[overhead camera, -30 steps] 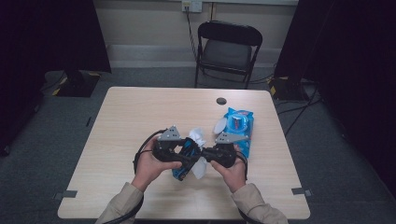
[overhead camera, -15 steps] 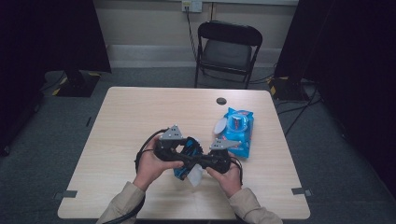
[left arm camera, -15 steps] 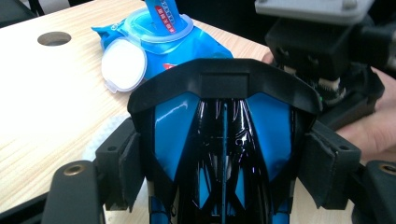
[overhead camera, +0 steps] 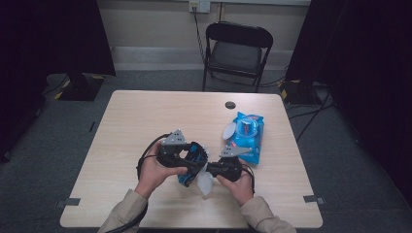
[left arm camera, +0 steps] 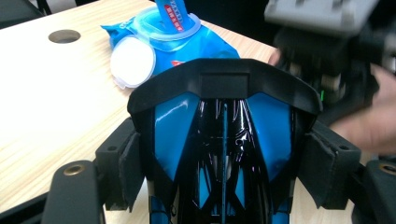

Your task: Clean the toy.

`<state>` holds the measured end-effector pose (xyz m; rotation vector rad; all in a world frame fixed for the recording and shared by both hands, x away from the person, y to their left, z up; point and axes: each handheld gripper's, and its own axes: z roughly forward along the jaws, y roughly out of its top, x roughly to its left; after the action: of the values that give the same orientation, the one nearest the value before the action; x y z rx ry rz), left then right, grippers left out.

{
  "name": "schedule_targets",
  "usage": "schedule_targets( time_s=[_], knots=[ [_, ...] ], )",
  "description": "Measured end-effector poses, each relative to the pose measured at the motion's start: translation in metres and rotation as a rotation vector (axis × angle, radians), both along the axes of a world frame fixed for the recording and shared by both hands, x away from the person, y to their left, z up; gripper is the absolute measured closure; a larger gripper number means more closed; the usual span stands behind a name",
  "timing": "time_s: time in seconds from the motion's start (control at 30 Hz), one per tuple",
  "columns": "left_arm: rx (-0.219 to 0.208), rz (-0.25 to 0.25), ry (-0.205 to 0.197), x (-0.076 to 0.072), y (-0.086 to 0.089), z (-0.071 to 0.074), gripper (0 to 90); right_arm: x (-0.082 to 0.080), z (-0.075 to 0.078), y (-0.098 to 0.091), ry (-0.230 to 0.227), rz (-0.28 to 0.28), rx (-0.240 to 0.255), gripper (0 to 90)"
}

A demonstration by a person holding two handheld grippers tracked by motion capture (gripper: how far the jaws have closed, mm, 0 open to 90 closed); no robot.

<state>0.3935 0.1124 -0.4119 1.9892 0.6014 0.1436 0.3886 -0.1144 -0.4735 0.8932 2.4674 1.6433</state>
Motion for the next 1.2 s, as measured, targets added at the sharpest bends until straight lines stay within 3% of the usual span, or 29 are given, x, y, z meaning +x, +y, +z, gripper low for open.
schedule_targets(
  time_s=[0.17,0.27,0.43,0.9,1.1,1.2],
  knots=[
    [0.000,-0.003,0.004,-0.001,0.001,-0.001,25.4,0.008,0.023,-0.018,-0.051,-0.055,0.028,87.5],
    [-0.002,-0.013,0.007,-0.002,-0.002,-0.002,25.4,0.012,0.036,-0.019,-0.080,-0.064,0.044,87.5],
    [0.001,-0.015,0.005,-0.001,-0.005,-0.001,25.4,0.012,0.041,-0.011,-0.093,-0.050,0.038,87.5],
    [-0.006,-0.017,0.003,0.003,-0.010,0.000,25.4,0.009,0.015,0.003,-0.040,-0.014,0.029,87.5],
    [-0.013,-0.010,-0.005,0.006,-0.012,0.001,25.4,0.005,-0.001,0.011,0.006,0.014,0.038,87.5],
    [-0.032,-0.003,0.001,0.007,-0.009,0.001,25.4,0.002,-0.007,0.014,0.013,0.038,0.025,87.5]
  ],
)
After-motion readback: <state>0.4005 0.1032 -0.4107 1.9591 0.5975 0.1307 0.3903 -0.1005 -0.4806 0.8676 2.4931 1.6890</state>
